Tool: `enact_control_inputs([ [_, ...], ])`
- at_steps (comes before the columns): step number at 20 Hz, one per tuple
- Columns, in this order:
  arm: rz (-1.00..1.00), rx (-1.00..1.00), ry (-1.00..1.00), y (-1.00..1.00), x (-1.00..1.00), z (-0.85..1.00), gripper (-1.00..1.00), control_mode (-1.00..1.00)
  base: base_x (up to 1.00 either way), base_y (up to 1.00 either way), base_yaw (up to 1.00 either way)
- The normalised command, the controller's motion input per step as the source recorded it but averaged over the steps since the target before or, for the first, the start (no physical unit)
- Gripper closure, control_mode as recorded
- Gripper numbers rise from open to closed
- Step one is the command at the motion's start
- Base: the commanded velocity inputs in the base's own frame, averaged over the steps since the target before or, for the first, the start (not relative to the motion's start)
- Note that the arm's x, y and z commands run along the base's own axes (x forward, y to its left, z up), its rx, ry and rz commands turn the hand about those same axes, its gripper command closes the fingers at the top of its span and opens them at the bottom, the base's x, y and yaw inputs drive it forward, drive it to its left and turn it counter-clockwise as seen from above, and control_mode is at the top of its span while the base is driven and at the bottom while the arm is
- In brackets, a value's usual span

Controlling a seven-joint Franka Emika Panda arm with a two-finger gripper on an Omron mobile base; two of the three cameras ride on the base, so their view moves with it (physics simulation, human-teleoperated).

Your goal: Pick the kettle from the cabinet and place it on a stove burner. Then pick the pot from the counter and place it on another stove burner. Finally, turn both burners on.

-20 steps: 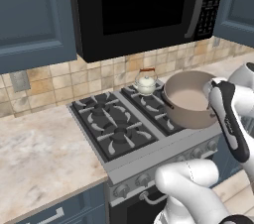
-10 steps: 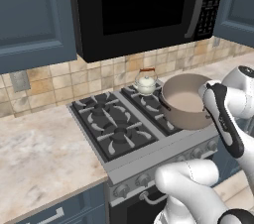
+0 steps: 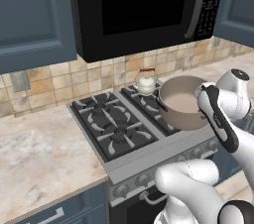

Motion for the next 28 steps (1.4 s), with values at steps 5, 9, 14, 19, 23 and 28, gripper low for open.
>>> enact_control_inputs([
  [5,0.00,0.00,0.00,0.00,0.20,-0.14,1.00,-1.00,0.00,0.00,0.00],
  [9,0.00,0.00,0.00,-0.01,0.19,-0.08,1.00,-1.00,0.00,0.00,0.00],
  [14,0.00,0.00,0.00,-0.06,0.17,-0.05,1.00,-1.00,0.00,0.00,0.00],
  [19,0.00,0.00,0.00,-0.06,0.13,-0.01,1.00,-1.00,0.00,0.00,0.00],
  [23,0.00,0.00,0.00,-0.03,0.14,-0.05,1.00,-1.00,0.00,0.00,0.00],
  [28,0.00,0.00,0.00,-0.05,0.15,-0.08,1.00,-1.00,0.00,0.00,0.00],
])
